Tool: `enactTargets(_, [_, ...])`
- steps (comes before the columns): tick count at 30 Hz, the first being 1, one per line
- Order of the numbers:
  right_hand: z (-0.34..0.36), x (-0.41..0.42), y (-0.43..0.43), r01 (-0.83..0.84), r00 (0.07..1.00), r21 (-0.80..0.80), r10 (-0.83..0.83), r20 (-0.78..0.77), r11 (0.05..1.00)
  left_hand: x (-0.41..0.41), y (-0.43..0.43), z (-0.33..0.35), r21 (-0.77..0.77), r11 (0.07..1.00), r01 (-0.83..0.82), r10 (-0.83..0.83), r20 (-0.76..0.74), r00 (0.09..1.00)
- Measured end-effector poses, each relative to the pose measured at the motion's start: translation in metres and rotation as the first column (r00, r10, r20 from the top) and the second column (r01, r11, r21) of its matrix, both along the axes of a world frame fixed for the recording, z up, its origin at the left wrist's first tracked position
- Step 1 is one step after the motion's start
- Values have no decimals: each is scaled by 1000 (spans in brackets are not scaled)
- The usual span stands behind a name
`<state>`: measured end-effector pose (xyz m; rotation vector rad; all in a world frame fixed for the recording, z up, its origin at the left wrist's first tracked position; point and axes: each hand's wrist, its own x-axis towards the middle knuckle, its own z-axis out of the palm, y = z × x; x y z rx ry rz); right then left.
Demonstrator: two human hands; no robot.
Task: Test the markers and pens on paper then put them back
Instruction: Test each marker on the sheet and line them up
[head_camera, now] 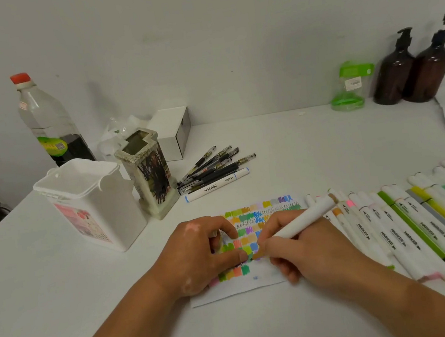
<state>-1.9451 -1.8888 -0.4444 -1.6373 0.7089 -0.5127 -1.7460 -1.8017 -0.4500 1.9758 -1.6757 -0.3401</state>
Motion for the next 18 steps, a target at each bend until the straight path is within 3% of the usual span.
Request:
enactTargets(7, [-1,0,3,-6,990,-172,-19,-143,985,1,-2,-1,26,1000,-18,18,0,1000])
enactTargets(18, [1,0,3,-21,980,-213,-22,-197,977,1,-2,-2,42,999,-23,22,25,999])
